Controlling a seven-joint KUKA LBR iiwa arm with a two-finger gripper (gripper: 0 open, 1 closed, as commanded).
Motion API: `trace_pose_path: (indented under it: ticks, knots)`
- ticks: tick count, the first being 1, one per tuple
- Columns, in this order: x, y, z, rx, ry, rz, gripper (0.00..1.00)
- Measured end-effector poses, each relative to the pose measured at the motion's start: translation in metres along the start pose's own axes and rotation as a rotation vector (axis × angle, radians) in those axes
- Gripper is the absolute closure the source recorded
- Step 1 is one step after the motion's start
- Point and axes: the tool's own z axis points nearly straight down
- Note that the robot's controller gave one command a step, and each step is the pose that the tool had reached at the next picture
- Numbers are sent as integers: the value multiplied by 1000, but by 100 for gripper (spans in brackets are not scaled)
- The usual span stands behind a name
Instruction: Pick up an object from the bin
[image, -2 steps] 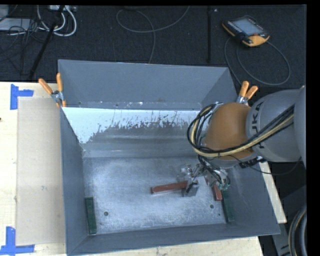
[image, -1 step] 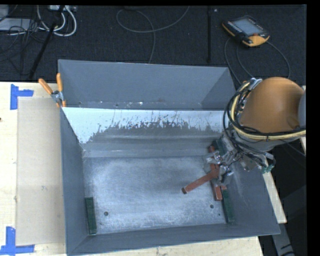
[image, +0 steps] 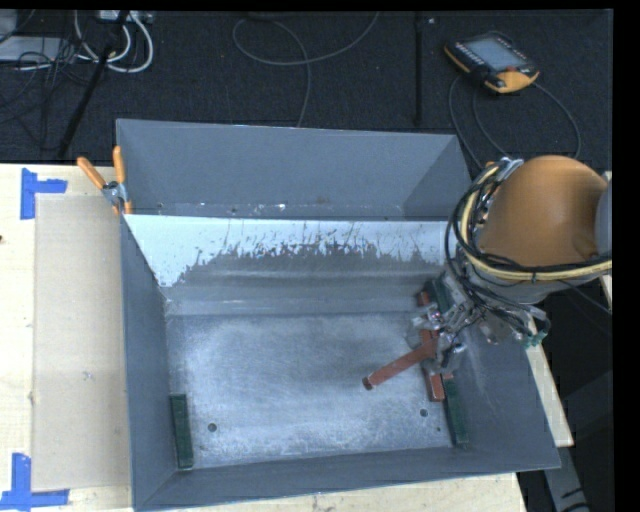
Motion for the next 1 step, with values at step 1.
trace_pose_path:
  ticks: [1]
  knots:
    - [3,10,-29,-2,3,-12,100]
